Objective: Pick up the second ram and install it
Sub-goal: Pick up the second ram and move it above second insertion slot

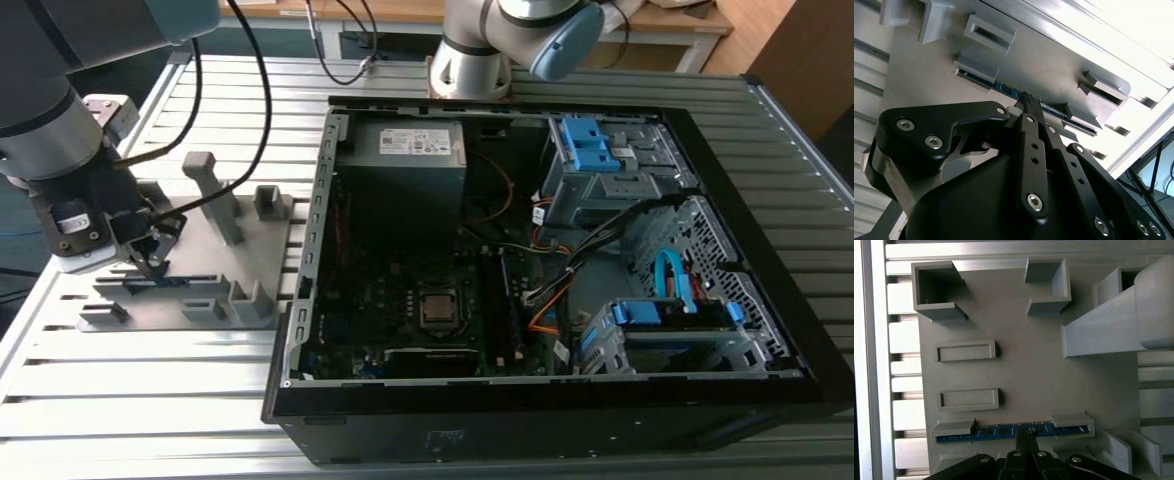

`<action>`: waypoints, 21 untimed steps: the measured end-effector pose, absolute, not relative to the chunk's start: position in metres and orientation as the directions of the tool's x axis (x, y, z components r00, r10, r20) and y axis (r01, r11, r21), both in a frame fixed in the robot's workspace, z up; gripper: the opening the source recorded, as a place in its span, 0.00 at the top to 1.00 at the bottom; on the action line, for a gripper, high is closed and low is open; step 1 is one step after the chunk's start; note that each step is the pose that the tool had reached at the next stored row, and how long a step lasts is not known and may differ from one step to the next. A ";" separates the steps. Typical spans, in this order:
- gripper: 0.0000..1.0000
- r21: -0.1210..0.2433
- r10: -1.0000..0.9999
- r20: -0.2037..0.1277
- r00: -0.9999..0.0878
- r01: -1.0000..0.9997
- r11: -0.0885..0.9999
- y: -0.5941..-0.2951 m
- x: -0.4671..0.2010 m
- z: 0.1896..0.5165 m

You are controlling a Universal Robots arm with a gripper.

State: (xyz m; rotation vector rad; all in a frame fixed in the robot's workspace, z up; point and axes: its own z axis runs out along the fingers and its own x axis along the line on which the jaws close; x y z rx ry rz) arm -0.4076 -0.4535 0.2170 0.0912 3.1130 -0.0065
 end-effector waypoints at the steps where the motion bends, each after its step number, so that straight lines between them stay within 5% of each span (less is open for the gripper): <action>1: 0.90 -0.003 0.058 -0.027 -0.998 0.059 0.998 -0.453 -0.408 0.217; 21: 0.90 -0.003 -0.085 -0.027 -0.996 -0.085 0.996 -0.453 -0.408 0.217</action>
